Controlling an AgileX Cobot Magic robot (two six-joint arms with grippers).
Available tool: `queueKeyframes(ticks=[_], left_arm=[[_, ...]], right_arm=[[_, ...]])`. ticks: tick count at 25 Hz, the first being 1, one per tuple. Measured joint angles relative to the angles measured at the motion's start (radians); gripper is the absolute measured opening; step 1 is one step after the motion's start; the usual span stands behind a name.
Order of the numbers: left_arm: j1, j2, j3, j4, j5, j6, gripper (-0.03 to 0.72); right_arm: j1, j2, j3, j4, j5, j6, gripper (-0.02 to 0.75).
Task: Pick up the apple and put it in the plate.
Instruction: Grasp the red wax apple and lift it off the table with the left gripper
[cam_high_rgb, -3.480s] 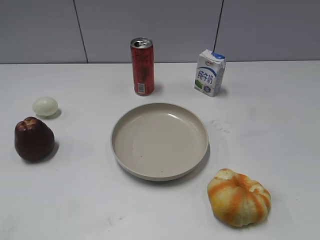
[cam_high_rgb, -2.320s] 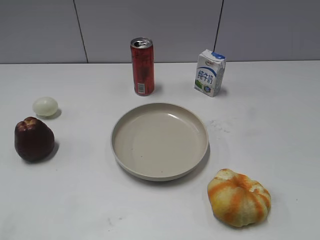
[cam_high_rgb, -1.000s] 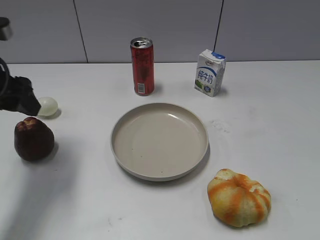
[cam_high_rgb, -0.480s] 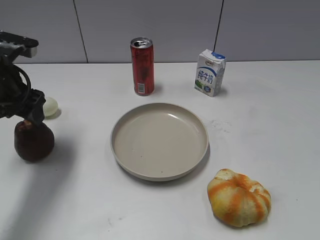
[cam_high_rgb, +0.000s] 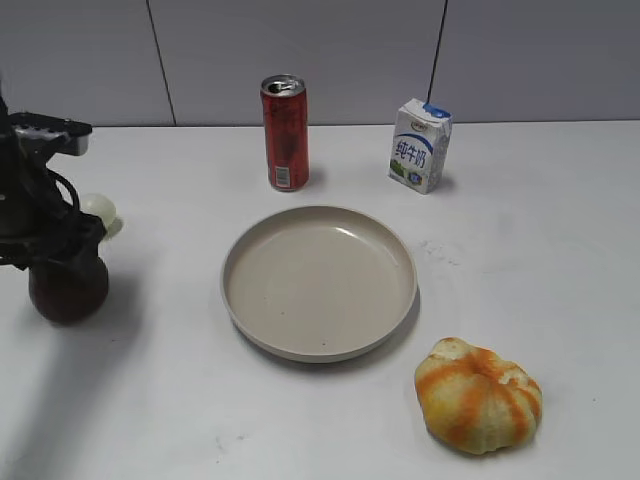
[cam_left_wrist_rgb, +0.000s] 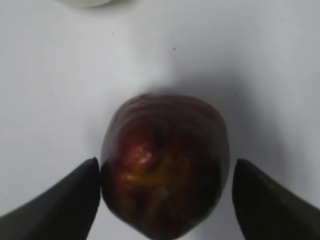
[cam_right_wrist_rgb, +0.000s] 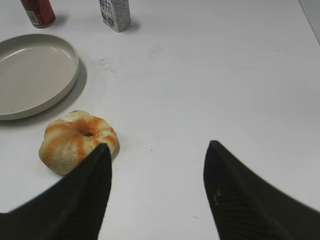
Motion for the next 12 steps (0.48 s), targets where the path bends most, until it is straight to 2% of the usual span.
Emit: queueKeyframes(ticks=[6,12], left_arm=[[0.000,0.022,-0.001,0.002,-0.009,0.000,0.582],[0.000,0.022,-0.002,0.002,-0.009,0.000,0.580]], right_arm=[[0.000,0.000,0.000,0.000,0.000,0.000,0.445],[0.000,0.000,0.000,0.000,-0.001,0.000,0.445]])
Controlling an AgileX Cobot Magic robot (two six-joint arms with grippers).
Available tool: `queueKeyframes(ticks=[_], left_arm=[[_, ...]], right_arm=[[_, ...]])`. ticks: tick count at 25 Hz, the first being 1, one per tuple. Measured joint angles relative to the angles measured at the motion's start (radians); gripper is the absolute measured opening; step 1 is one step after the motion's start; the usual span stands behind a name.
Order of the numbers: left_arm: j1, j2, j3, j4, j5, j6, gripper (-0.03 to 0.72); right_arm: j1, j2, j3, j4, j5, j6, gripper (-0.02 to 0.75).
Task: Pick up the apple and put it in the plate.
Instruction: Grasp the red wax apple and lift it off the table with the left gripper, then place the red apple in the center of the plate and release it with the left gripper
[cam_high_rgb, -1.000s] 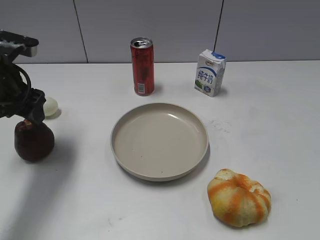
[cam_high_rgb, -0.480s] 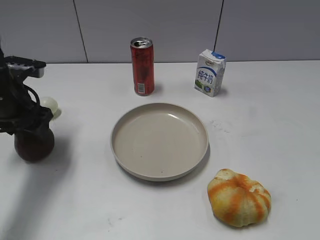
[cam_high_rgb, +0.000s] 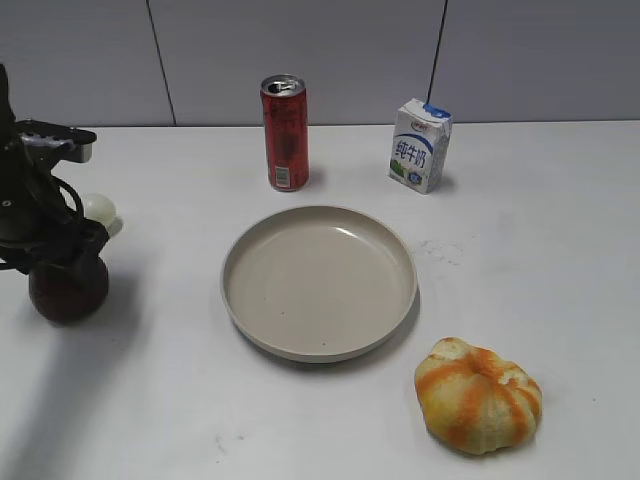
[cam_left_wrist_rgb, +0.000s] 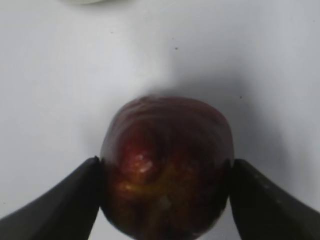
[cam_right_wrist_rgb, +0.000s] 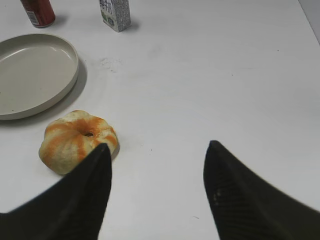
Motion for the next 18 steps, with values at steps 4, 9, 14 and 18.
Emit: queueKeyframes(ticks=[4,9,14,18], left_arm=[[-0.012,0.003,-0.044,0.000,0.054,0.022,0.580],[-0.075,0.004,-0.192,-0.001,0.154,0.033,0.580],[-0.205,0.004,-0.318,-0.036,0.129,0.044,0.580],[-0.349,0.007,-0.333,-0.047,-0.012,0.045,0.580]], right_arm=[[0.000,0.000,0.000,0.000,0.000,0.001,0.445],[0.000,0.000,0.000,0.000,0.000,0.001,0.445],[0.000,0.000,0.000,0.000,0.000,0.001,0.445],[0.000,0.000,0.000,0.000,0.000,0.001,0.445]])
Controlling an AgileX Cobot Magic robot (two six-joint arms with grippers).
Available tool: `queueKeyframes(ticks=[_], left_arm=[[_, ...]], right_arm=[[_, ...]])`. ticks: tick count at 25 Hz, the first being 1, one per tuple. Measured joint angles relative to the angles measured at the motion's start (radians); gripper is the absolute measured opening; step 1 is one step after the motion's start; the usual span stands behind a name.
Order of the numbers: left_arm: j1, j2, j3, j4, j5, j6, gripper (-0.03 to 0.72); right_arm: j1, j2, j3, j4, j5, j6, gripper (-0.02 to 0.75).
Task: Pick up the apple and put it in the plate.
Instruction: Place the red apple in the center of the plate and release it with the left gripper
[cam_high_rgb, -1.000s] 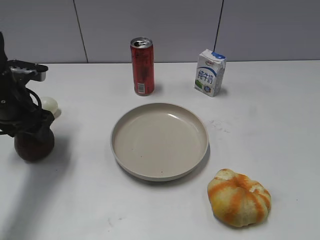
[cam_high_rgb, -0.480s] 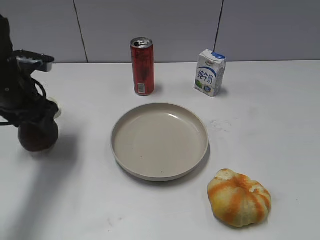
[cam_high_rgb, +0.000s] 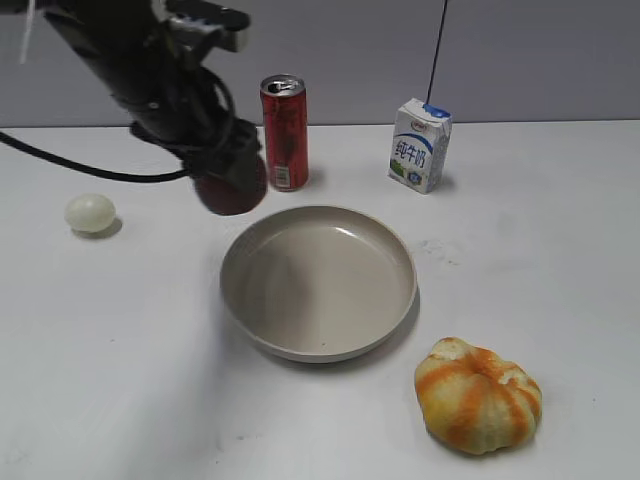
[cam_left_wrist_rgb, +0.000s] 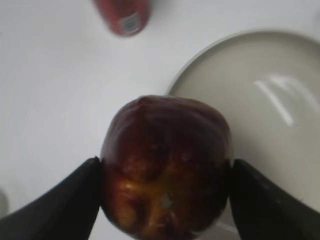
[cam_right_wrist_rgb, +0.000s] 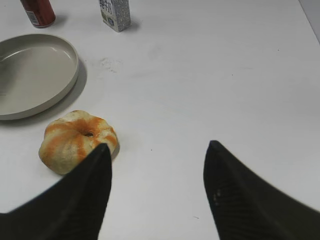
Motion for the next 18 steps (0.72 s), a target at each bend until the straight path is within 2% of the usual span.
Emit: queueKeyframes(ticks=[3,6,13,17,18], left_arm=[[-0.088,0.020,-0.003,-0.004,-0.103,0.001,0.580],[-0.135,0.072,-0.011,-0.008,-0.139,0.001,0.578],[-0.140,0.223,-0.023,-0.007,-0.114,0.003,0.578],[-0.140,0.228,-0.029,-0.007,-0.096,0.004,0.578],[-0.140,0.228,-0.034,-0.006,-0.089,0.004,0.598]], right_arm=[[0.000,0.000,0.000,0.000,0.000,0.000,0.445],[0.000,0.000,0.000,0.000,0.000,0.000,0.445],[0.000,0.000,0.000,0.000,0.000,0.000,0.445],[0.000,0.000,0.000,0.000,0.000,0.000,0.445],[0.000,0.000,0.000,0.000,0.000,0.000,0.445]])
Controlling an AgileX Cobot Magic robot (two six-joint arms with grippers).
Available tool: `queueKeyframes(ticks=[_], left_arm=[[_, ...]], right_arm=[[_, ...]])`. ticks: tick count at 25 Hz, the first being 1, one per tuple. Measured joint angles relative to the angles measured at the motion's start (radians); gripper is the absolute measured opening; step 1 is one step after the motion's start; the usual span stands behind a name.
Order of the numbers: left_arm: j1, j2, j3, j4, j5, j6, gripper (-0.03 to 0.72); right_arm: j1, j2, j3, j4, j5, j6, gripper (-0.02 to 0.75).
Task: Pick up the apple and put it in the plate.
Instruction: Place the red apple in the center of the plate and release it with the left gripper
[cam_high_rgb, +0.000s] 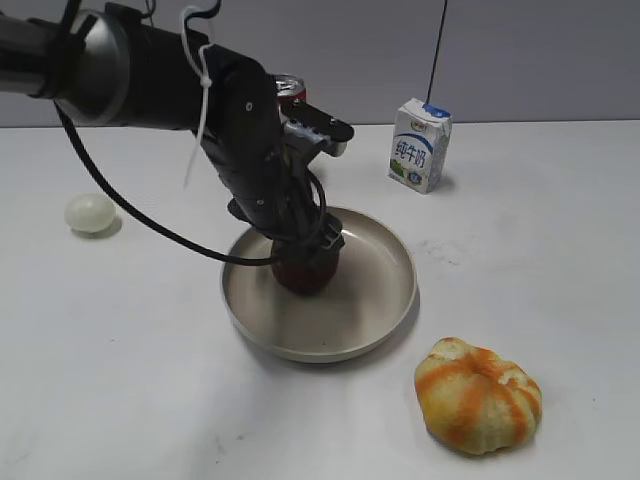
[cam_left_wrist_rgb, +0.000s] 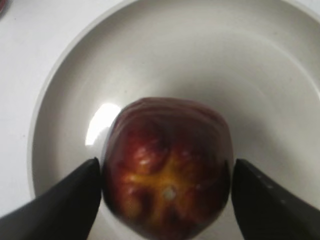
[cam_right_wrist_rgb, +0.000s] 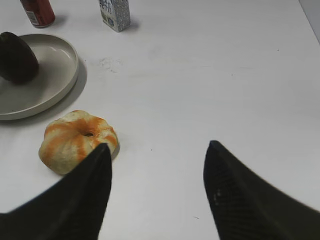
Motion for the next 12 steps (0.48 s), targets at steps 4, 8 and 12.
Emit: queueKeyframes(ticks=[4,8,12], left_arm=[[0.001,-0.001,-0.060,-0.004,0.075,0.000,0.673],[0.024,-0.029,-0.201,-0.012,0.233,0.000,0.675],[0.120,-0.072,-0.340,-0.033,0.381,0.000,0.661]], right_arm=[[0.000,0.000,0.000,0.000,0.000,0.001,0.445],[0.000,0.000,0.000,0.000,0.000,0.001,0.445],[0.000,0.000,0.000,0.000,0.000,0.001,0.445]])
